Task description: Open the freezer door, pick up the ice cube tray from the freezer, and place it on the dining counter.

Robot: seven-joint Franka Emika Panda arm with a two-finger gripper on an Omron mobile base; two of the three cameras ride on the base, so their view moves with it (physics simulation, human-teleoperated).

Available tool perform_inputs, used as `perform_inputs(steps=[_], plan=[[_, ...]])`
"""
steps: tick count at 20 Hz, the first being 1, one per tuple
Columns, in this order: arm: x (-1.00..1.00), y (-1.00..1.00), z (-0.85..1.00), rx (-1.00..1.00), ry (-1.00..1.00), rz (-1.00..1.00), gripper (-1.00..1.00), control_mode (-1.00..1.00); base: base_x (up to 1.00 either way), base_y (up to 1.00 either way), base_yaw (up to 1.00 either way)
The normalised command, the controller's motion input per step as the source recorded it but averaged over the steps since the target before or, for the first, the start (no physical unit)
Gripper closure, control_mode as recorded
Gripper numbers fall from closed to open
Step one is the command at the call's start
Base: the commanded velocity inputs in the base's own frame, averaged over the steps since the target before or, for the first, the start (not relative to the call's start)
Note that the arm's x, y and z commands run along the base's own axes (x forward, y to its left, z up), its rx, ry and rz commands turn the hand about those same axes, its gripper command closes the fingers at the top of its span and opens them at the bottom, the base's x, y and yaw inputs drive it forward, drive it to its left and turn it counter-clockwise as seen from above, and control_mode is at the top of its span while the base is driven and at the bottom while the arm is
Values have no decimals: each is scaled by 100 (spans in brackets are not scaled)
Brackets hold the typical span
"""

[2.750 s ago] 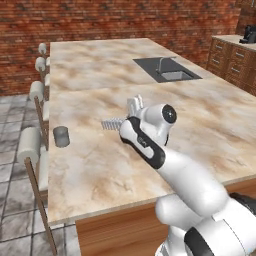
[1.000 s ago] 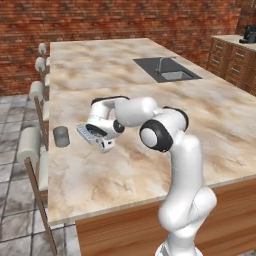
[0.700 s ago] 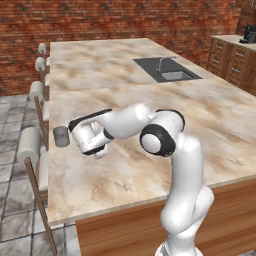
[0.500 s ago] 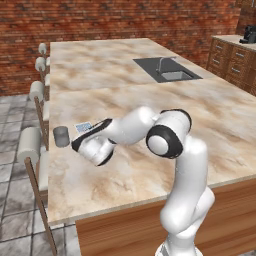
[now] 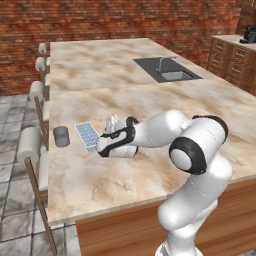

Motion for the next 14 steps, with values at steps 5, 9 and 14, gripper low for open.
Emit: perform_inputs(steps=[5,9,14], plan=[[-11,-12,100,7,21,-12,-100,-100,0,0,0],[-58,-22,100,8,28,-16,-100,-100,0,0,0],[-100,-44,100,14,29,-25,-100,-100,0,0,0]])
